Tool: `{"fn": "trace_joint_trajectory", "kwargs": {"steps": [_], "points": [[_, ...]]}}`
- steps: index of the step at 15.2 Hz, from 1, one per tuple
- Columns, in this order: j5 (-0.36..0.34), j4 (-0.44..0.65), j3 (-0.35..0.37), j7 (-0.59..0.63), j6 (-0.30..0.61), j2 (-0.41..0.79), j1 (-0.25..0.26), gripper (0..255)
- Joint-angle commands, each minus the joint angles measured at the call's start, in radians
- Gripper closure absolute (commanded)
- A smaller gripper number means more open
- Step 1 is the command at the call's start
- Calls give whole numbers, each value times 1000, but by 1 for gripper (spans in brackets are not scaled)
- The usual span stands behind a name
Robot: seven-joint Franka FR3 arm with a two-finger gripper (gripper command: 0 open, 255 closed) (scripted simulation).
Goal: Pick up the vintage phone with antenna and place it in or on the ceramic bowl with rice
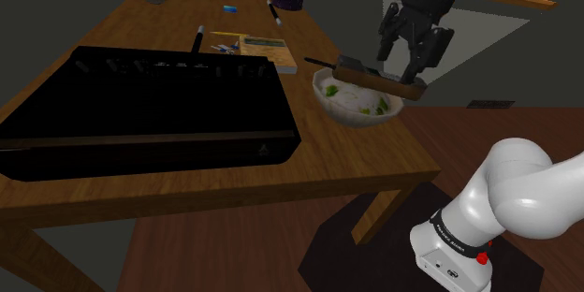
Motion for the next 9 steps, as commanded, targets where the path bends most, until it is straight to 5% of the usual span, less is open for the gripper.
{"fn": "trace_joint_trajectory", "kwargs": {"steps": [1,6,9], "points": [[0,0,0,0,0,0,0,0],[-7,171,-3,6,-119,53,-5,0],[-7,171,-3,6,-119,53,-5,0]]}}
